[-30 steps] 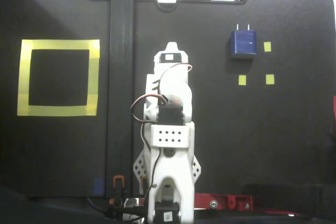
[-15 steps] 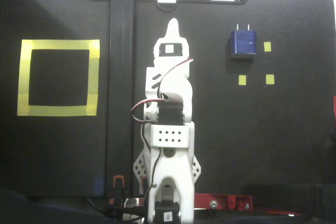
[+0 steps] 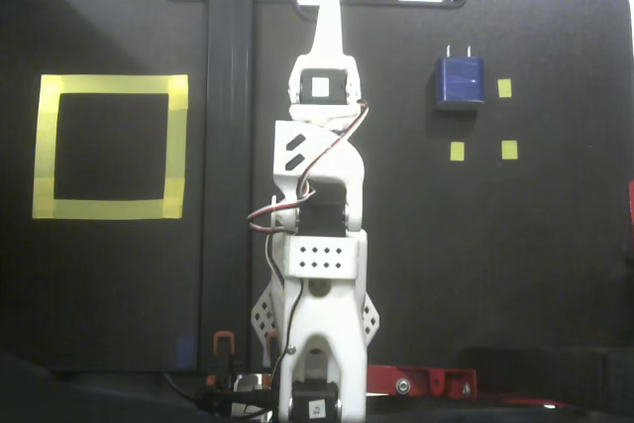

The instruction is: Grasp the block and place it in the designated area.

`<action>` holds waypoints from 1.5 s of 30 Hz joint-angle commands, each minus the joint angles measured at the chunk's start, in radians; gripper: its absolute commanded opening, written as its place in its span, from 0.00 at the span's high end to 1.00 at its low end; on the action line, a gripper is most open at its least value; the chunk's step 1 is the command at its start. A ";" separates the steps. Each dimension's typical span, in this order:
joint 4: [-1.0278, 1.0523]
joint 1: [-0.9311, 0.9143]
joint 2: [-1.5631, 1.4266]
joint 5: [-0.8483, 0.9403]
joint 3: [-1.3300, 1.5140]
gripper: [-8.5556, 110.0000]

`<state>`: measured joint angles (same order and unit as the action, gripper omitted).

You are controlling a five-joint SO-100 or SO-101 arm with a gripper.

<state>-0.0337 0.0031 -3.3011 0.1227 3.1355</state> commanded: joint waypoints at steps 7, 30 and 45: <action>-0.038 -0.002 -0.006 0.011 0.006 0.93; 0.075 -0.433 -0.005 -0.008 0.006 0.93; -0.009 -0.526 0.052 -0.015 0.003 0.93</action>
<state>-0.0031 -0.5185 -3.2843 0.1104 3.1355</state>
